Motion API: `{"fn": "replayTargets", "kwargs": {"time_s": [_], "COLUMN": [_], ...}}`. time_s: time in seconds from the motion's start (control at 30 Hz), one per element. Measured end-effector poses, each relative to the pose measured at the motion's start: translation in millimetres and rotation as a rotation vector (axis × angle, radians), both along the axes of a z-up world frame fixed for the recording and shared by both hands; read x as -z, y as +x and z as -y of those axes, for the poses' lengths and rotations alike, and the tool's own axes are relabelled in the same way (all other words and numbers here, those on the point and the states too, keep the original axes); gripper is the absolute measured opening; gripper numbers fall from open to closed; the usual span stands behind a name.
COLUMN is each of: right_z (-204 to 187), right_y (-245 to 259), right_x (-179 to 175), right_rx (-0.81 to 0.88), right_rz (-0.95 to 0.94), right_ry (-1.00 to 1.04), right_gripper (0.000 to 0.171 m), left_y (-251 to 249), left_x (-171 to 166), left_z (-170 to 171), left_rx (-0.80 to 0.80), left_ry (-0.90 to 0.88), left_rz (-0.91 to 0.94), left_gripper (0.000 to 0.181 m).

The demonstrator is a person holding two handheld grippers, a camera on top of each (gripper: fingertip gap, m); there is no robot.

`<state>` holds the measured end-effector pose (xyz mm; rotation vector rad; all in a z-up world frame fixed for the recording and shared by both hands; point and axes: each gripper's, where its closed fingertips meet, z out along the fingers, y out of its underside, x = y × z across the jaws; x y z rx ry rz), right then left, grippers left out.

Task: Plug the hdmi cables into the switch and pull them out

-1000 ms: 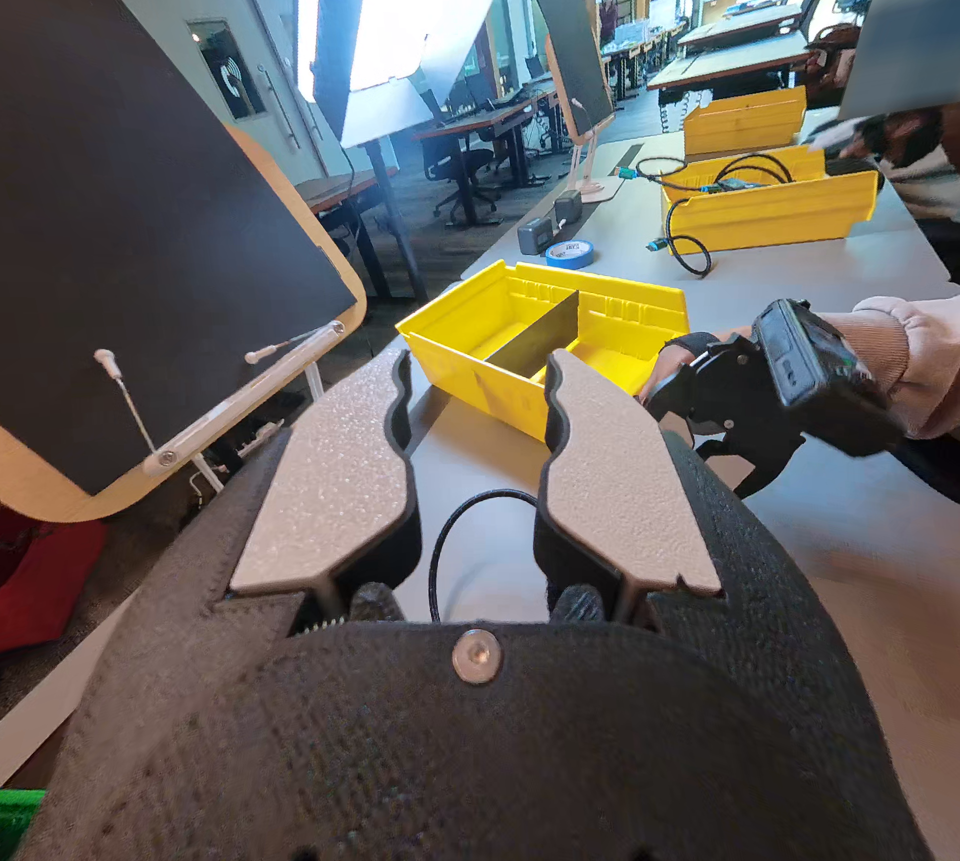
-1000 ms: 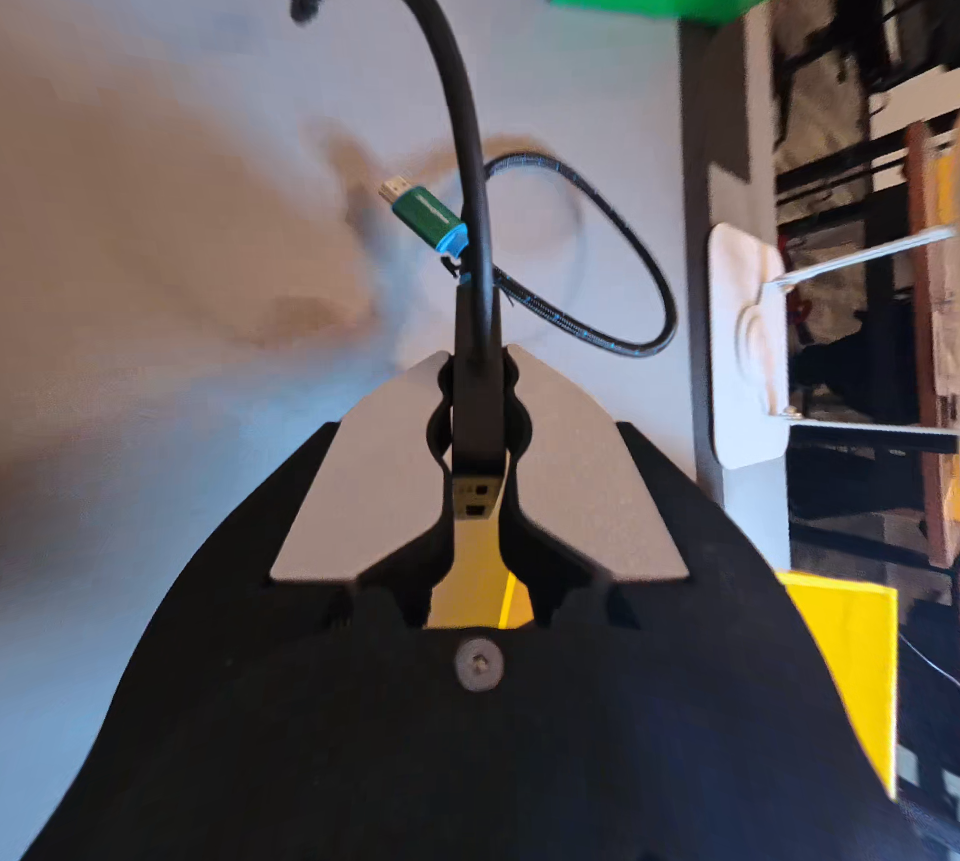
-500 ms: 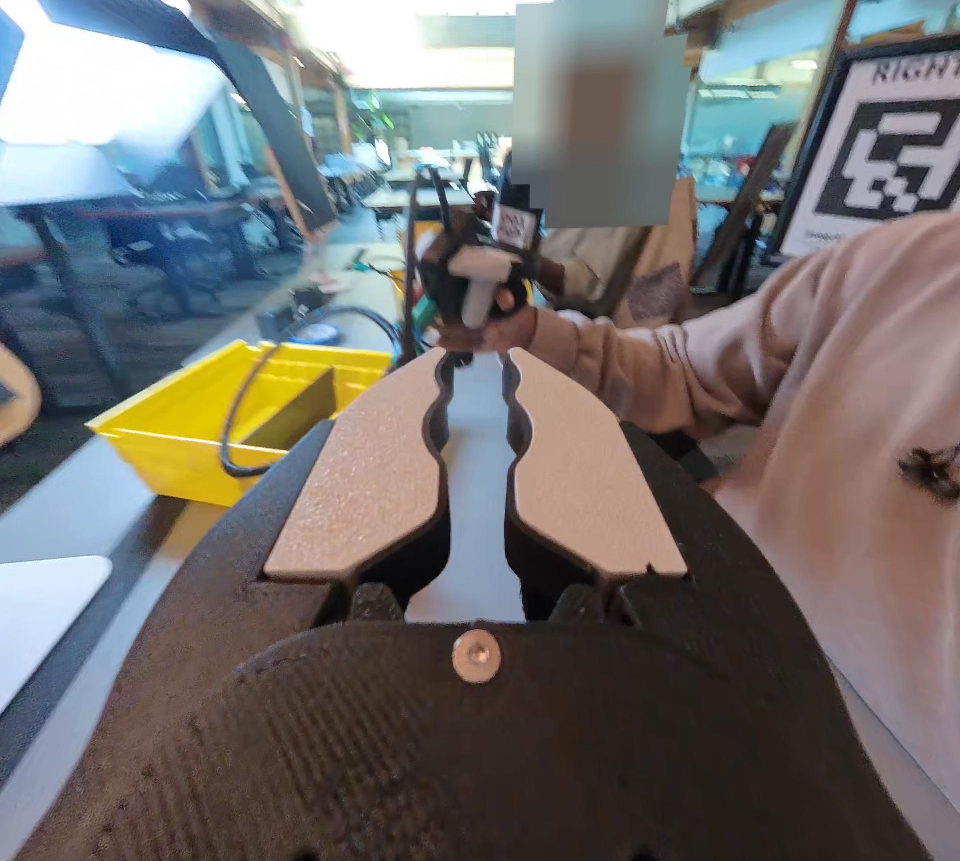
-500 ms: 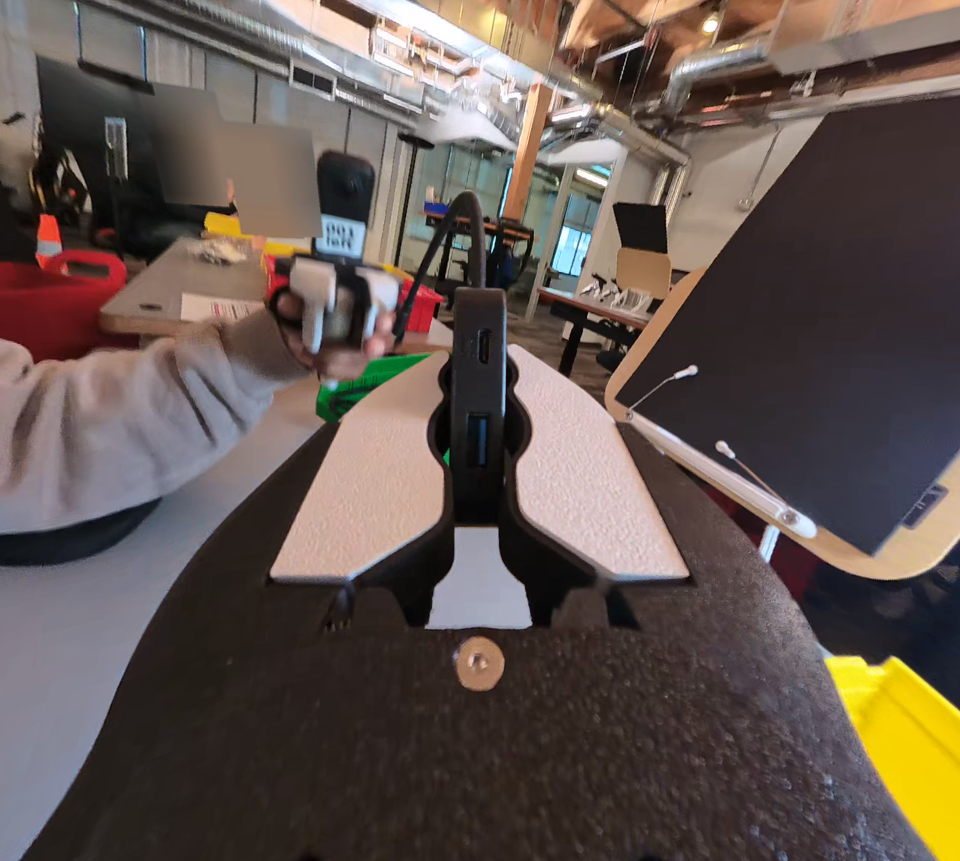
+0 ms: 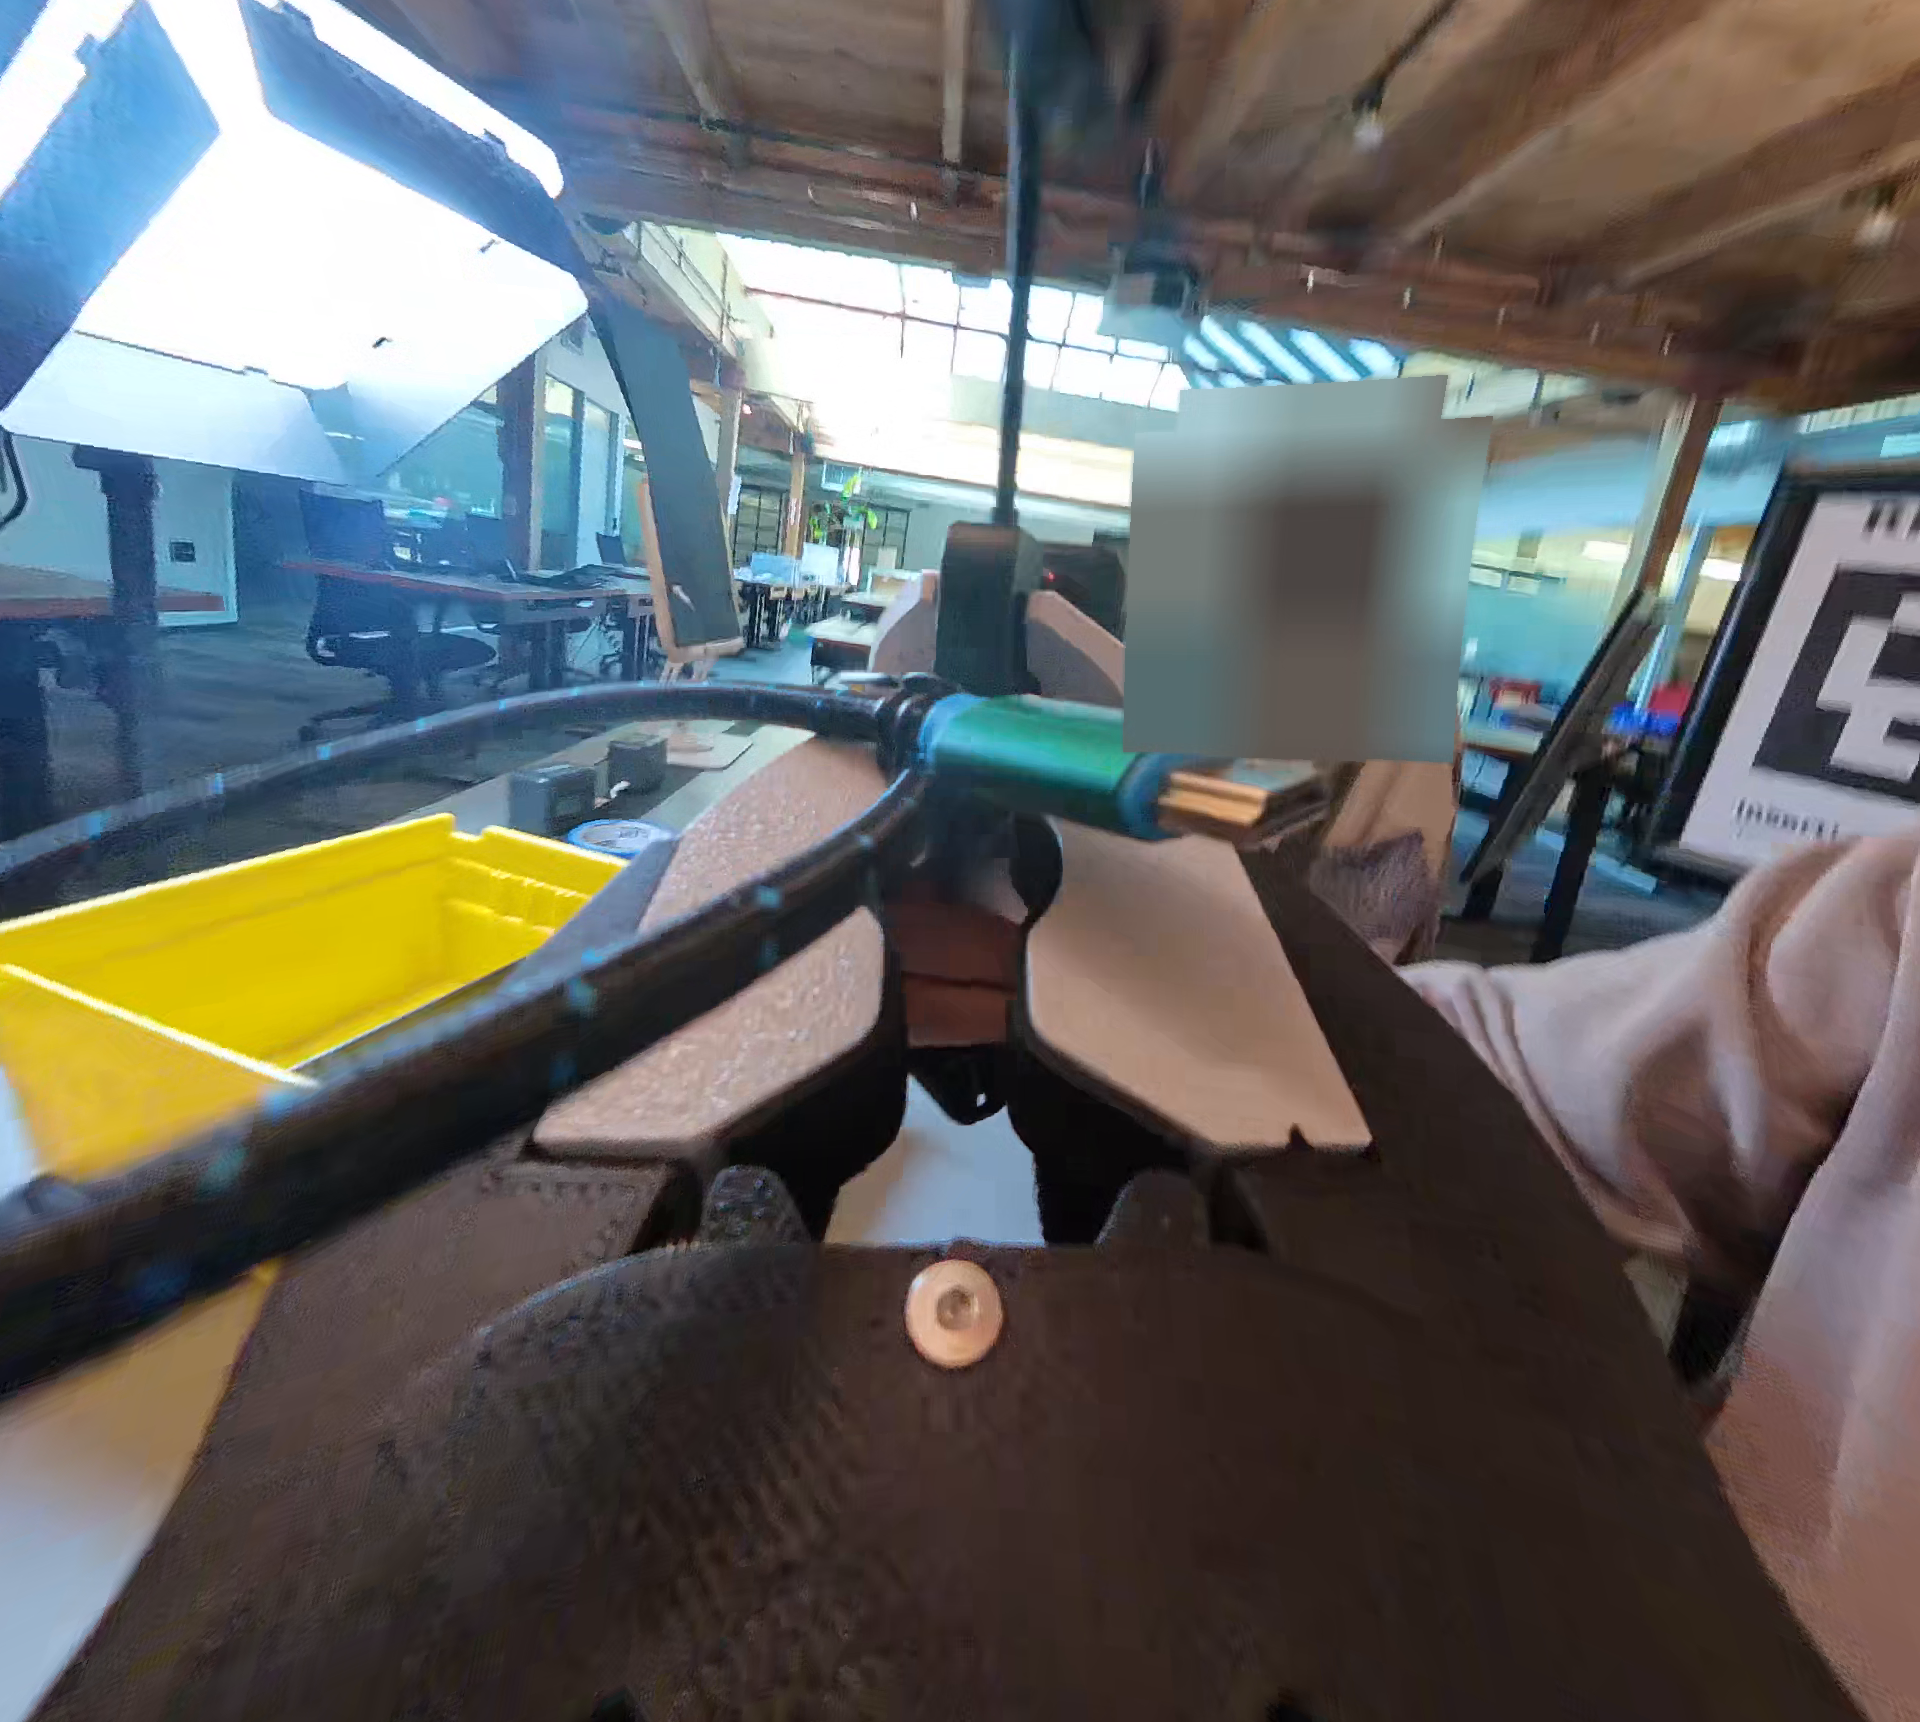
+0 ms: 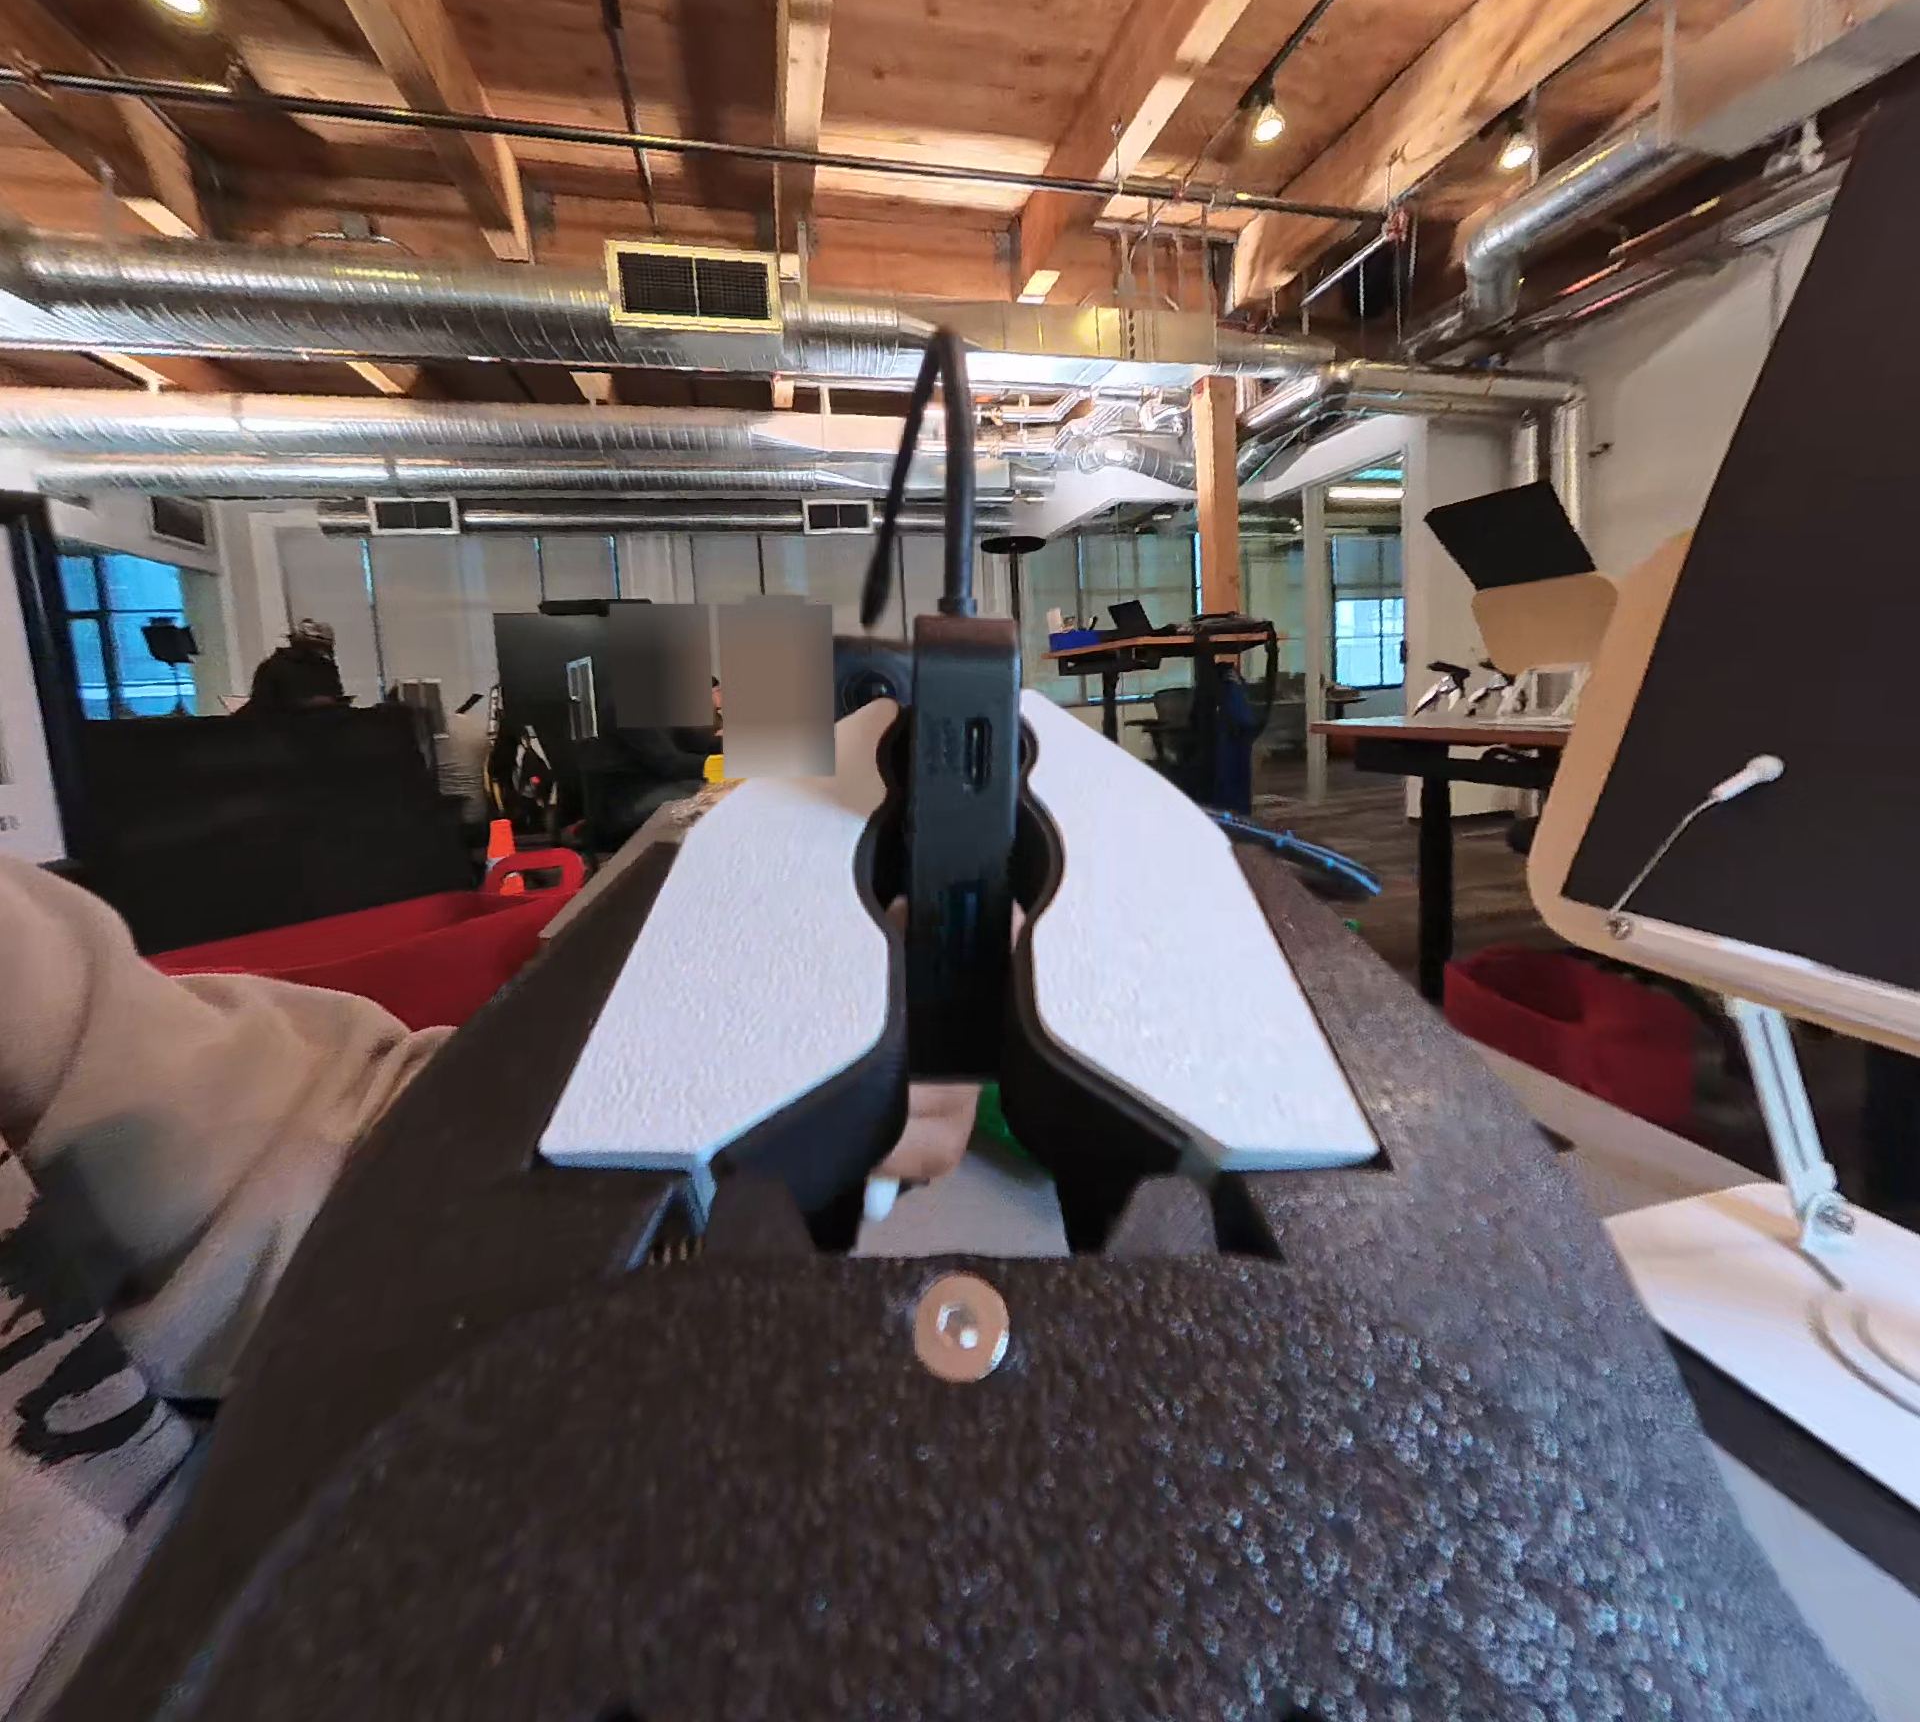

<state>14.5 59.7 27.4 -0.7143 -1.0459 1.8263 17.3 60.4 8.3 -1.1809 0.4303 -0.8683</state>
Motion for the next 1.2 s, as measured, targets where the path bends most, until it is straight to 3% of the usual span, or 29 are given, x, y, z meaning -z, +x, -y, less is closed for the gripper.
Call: {"fn": "replayTargets", "kwargs": {"time_s": [0.17, 0.33, 0.47, 0.6, 0.77, 0.87, 1.0, 1.07, 1.2], "right_z": [-2.8, -29.7, -34.8, -13.9, -8.2, -19.4, -24.6, -25.1, -18.1], "right_y": [-16.7, -21.1, -13.9, -15.6, -39.2, -45.4, -52.8, -54.2, -53.0], "right_x": [33.6, 78.8, 70.8, 60.5, 75.2, 84.6, 121.8, 133.6, 139.2], "right_rx": [0.021, 0.262, 0.387, 0.422, 0.636, 0.741, 0.712, 0.690, 0.584], "right_rz": [0.183, 0.418, 0.432, 0.387, 0.414, 0.445, 0.548, 0.551, 0.544], "right_ry": [0.121, 0.489, 0.646, 0.747, 0.979, 1.060, 1.185, 1.240, 1.156], "right_gripper": [0.025, 0.025, 0.025, 0.026, 0.026, 0.034, 0.041, 0.034, 0.025], "left_y": [-18.7, -48.8, -79.8, -110.7, -77.0, -63.8, -42.5, -39.0, -29.7], "left_x": [0.6, 4.4, -1.7, 7.7, 36.1, 62.0, 88.6, 97.9, 96.2], "left_z": [4.2, 14.6, 24.4, 20.6, 10.4, 3.0, -1.5, 0.1, 1.9], "left_rx": [-0.075, -0.246, -0.430, -0.655, -0.574, -0.569, -0.483, -0.444, -0.372], "left_ry": [-0.024, -0.044, -0.059, -0.155, -0.242, -0.292, -0.318, -0.322, -0.286], "left_rz": [-0.205, -0.513, -0.692, -0.884, -0.987, -1.140, -1.234, -1.280, -1.218], "left_gripper": [0.013, 0.013, 0.013, 0.013, 0.013, 0.013, 0.014, 0.013, 0.012]}}
